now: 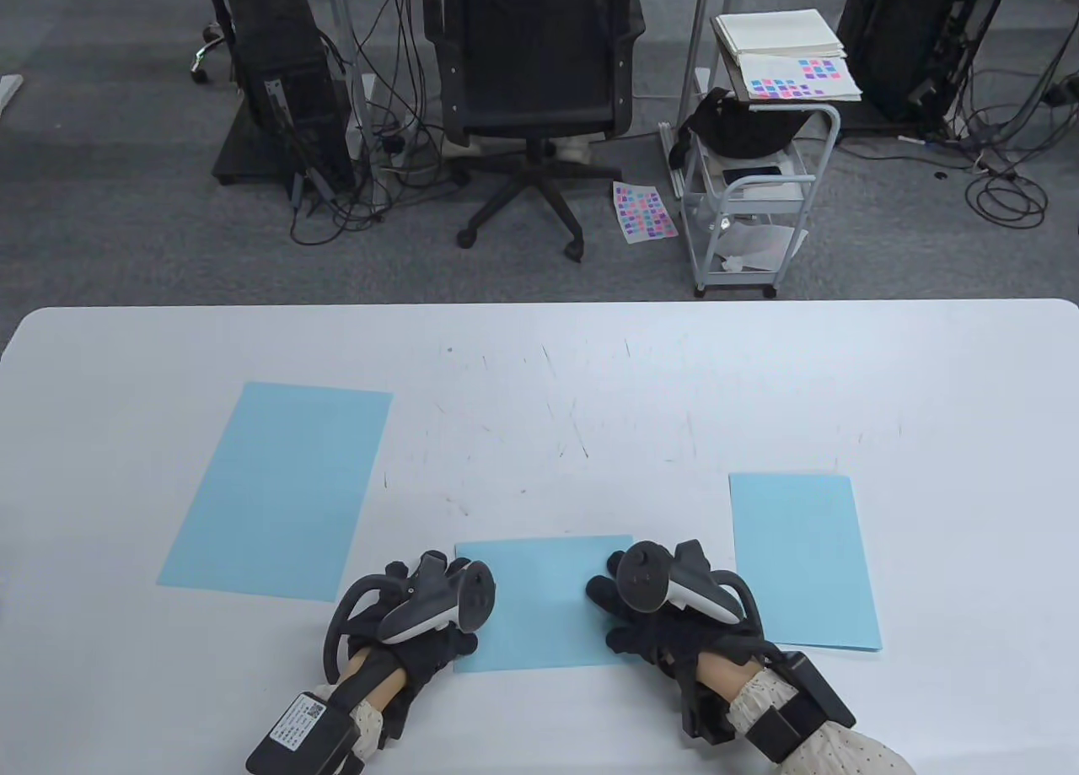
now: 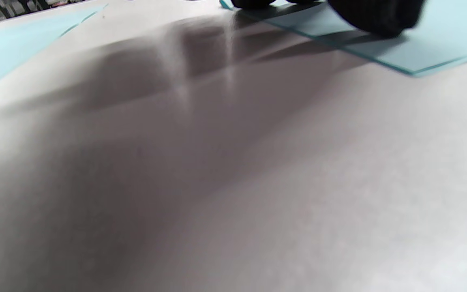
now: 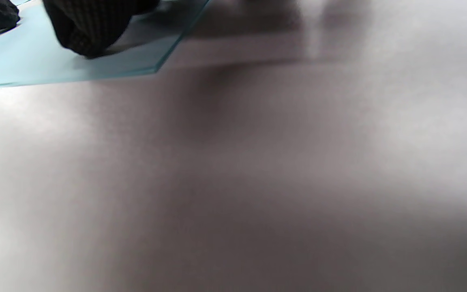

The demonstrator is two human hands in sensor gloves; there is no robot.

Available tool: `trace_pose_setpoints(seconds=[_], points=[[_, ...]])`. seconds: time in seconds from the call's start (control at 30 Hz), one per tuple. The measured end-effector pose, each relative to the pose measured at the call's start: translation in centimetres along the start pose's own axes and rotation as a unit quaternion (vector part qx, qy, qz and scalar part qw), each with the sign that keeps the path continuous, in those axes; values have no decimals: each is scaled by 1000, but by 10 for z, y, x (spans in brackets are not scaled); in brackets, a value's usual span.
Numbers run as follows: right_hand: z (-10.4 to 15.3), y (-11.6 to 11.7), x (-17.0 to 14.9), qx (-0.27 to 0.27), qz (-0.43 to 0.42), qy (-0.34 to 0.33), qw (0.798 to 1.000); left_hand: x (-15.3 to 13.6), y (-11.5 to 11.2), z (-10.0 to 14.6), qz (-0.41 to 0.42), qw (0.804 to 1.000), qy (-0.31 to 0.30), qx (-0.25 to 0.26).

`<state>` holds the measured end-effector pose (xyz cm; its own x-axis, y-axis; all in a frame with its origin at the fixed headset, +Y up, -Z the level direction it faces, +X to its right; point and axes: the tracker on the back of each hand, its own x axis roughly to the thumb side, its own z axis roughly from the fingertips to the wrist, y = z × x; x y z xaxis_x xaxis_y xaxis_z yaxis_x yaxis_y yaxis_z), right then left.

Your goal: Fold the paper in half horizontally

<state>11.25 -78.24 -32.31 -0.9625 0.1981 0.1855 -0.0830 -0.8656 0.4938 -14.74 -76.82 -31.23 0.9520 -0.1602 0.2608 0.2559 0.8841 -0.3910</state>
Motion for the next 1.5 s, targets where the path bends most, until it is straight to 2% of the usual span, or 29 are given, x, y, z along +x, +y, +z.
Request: trace_pose_setpoints(seconds=[0.33,0.7,0.93,1.1,1.5], points=[[0,0,0,2,-1,2,1000,24,30,2,21,999,-31,23],[0,0,-1,1,-3,2,1000,37,64,-18,40,998,-31,40],[-1,0,-1,3,-7,0,1000,60,56,-42,21,998,-54,2],[-1,0,-1,3,-9,0,1000,70,50,-50,10,998,-65,-13],[-1,0,-2,3,-9,0,1000,72,41,-56,-11,997,-59,-41]])
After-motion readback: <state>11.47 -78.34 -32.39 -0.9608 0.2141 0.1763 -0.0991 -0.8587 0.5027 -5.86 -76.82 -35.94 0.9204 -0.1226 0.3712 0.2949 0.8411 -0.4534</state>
